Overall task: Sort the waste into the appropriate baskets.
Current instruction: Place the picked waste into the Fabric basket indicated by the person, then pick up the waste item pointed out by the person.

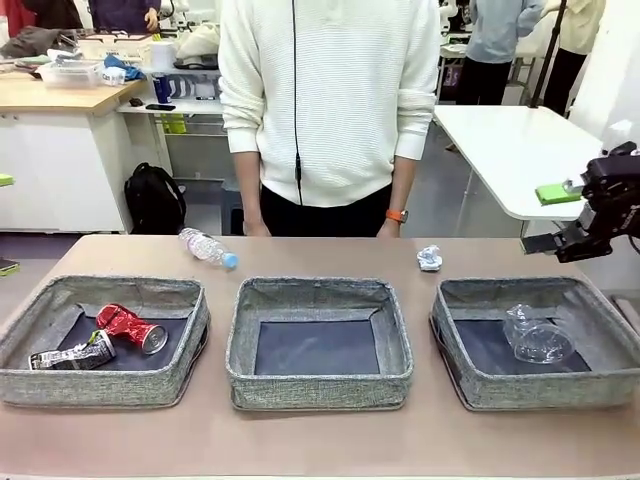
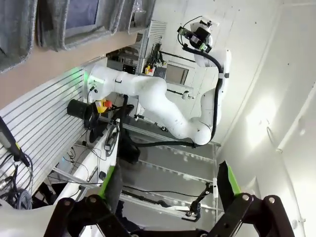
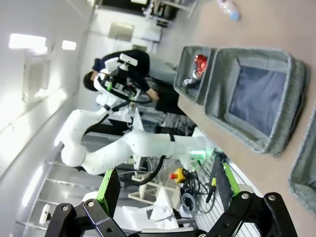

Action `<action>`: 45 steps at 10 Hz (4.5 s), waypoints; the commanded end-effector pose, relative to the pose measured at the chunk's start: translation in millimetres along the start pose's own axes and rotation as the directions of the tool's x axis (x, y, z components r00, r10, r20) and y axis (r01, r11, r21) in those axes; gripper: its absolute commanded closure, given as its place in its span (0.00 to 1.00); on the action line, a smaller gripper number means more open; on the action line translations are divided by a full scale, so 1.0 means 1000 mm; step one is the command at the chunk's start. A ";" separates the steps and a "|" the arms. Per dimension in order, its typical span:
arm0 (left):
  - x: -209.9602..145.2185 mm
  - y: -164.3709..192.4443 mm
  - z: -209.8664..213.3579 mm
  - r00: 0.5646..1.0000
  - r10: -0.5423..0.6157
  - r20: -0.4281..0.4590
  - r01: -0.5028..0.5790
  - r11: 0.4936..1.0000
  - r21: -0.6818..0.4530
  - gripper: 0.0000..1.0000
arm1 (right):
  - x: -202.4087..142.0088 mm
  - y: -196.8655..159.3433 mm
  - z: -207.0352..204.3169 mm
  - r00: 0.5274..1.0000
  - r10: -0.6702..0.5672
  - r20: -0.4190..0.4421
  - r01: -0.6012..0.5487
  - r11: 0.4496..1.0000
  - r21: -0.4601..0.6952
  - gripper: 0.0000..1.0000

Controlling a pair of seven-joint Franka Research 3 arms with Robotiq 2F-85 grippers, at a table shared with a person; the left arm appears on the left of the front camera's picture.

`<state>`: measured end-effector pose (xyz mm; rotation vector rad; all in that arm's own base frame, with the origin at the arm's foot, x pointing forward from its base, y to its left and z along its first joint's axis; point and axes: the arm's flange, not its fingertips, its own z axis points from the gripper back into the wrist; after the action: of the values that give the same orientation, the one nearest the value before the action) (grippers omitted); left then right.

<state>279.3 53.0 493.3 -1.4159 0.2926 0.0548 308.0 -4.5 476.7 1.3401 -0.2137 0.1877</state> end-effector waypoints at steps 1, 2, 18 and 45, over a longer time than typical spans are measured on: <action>-0.003 0.002 -0.003 0.994 0.010 -0.107 -0.012 1.000 -0.016 0.00 | 0.000 0.015 0.004 1.000 0.002 0.020 -0.003 0.999 0.033 0.00; -0.003 0.002 -0.003 0.994 0.010 -0.107 -0.012 1.000 -0.016 0.00 | 0.000 0.015 0.004 1.000 0.002 0.020 -0.003 0.999 0.033 0.00; -0.003 0.002 -0.003 0.994 0.010 -0.107 -0.012 1.000 -0.016 0.00 | 0.000 0.015 0.004 1.000 0.002 0.020 -0.003 0.999 0.033 0.00; -0.003 0.002 -0.003 0.994 0.010 -0.107 -0.012 1.000 -0.016 0.00 | 0.201 -0.100 -0.116 0.905 0.283 -0.316 -0.414 0.426 -0.804 0.00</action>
<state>277.8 48.3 491.4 -1.4419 0.3894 0.0184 523.0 85.0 401.3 0.2379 -0.4426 0.4813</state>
